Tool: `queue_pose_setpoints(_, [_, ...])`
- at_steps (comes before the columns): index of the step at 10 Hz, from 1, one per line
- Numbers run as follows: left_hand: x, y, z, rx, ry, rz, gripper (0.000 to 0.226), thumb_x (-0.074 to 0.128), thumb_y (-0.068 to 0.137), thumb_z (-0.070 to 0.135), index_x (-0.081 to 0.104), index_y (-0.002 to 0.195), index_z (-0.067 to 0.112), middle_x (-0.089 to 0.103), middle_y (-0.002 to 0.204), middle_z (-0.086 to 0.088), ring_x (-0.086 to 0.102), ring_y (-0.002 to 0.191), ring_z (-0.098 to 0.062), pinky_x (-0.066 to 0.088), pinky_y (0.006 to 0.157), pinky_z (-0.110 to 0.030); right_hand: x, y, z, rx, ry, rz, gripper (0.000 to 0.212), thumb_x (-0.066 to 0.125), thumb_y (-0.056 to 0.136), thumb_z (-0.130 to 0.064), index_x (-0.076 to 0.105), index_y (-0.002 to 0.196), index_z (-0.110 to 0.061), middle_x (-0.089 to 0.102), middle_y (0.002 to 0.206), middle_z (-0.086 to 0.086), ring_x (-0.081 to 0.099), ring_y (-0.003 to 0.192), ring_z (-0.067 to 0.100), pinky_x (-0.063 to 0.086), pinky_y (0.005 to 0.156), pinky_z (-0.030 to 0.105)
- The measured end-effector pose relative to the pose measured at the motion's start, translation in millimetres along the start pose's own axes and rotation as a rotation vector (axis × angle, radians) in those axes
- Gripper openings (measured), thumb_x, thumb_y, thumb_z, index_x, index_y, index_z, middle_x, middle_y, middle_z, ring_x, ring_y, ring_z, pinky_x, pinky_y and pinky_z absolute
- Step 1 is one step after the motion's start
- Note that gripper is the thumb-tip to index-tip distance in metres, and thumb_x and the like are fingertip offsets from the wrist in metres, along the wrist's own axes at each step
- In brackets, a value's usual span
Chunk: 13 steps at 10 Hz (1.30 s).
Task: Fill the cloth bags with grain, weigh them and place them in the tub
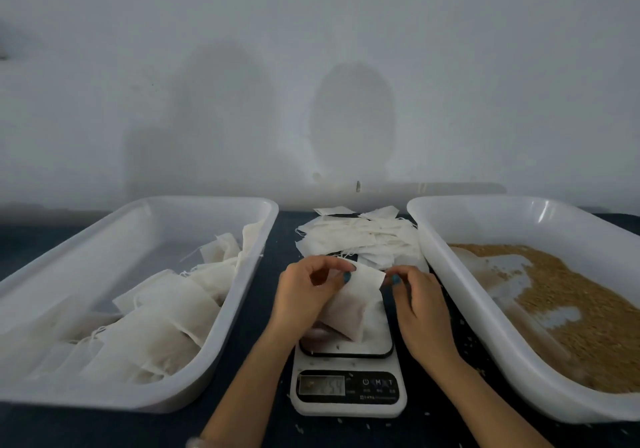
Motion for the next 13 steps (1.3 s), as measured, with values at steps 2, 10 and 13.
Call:
queue_pose_setpoints(2, [-20, 4, 38, 0.132, -0.062, 0.244, 0.045, 0.064, 0.089, -0.003, 0.07, 0.072, 0.039, 0.072, 0.088, 0.013, 0.067, 0.082, -0.008, 0.049, 0.074, -0.017, 0, -1, -5, -0.022, 0.04, 0.011, 0.014, 0.048, 0.097, -0.028, 0.055, 0.102, -0.039, 0.058, 0.099, -0.019, 0.049, 0.101, -0.002, 0.038, 0.08, 0.012])
queue_pose_setpoints(10, [-194, 58, 30, -0.243, 0.871, 0.32, 0.019, 0.061, 0.083, 0.003, 0.062, 0.097, 0.016, 0.072, 0.097, -0.007, 0.066, 0.093, -0.03, 0.054, 0.08, -0.036, 0, -6, -30, -0.119, -0.035, -0.057, 0.023, 0.066, 0.088, -0.011, 0.06, 0.099, -0.029, 0.056, 0.097, -0.022, 0.047, 0.102, -0.005, 0.038, 0.079, 0.012])
queue_pose_setpoints(13, [-149, 58, 42, -0.226, 1.001, 0.023, 0.017, 0.067, 0.091, 0.032, 0.065, 0.102, 0.02, 0.071, 0.104, 0.0, 0.066, 0.094, -0.02, 0.054, 0.089, -0.035, -1, -5, -31, -0.117, -0.016, -0.03, 0.026, 0.067, 0.087, -0.007, 0.06, 0.099, -0.029, 0.057, 0.096, -0.022, 0.047, 0.102, -0.005, 0.038, 0.079, 0.013])
Point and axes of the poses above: each hand's wrist, its own y-axis towards the middle knuckle, its own x-axis out of the palm, z = x × y, the point moved 8 cm from there along y, towards the middle knuckle
